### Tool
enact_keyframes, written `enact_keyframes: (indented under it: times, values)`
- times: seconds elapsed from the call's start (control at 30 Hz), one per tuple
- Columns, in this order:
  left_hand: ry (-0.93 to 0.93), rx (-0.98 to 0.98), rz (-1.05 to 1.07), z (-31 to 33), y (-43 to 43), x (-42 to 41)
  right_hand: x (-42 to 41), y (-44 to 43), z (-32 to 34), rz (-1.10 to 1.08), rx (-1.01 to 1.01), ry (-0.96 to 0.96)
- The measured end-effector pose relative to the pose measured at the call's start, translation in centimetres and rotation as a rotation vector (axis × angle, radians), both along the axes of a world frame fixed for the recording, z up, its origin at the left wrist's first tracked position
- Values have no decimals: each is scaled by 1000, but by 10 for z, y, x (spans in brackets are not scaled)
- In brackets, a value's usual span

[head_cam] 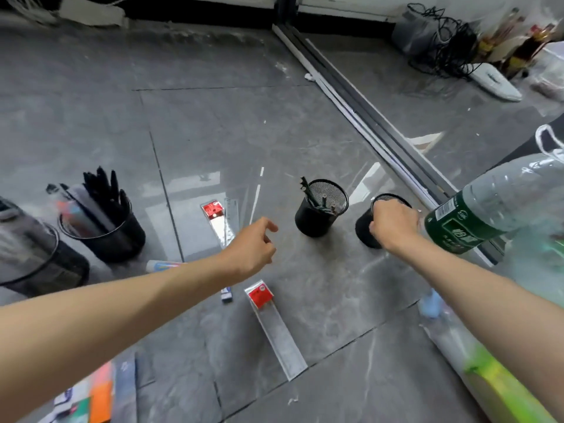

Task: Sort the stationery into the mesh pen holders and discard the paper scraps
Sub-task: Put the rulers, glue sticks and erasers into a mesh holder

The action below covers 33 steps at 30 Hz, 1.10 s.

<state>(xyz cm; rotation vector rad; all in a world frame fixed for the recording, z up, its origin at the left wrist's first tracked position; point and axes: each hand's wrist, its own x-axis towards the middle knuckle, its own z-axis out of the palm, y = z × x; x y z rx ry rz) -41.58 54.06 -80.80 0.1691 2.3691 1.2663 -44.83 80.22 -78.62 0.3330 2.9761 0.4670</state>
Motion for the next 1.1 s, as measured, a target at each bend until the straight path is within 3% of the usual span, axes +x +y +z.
enact_keyframes:
  times: [0.2, 0.3, 0.5, 0.67, 0.93, 1.0, 1.1]
  values:
    - [-105, -207, -180, -7, -51, 57, 77, -65, 24, 103, -45, -355]
    - [-170, -242, -244, 1, -66, 82, 113, -97, 29, 201, -101, -427]
    - [-111, -231, -260, 31, -75, 90, 117, -151, 20, 333, -219, -479]
    - [-79, -209, -217, 39, -88, 85, 109, -158, 40, 351, -169, -460]
    - [-83, -312, -251, 46, -106, 86, 111, -127, 38, 663, 64, -409]
    - [-83, -397, -313, 43, -106, 85, 104, -127, 26, 645, 31, -345]
    - [-55, -550, -417, 35, -97, 80, 94, -138, 14, 669, -46, -95]
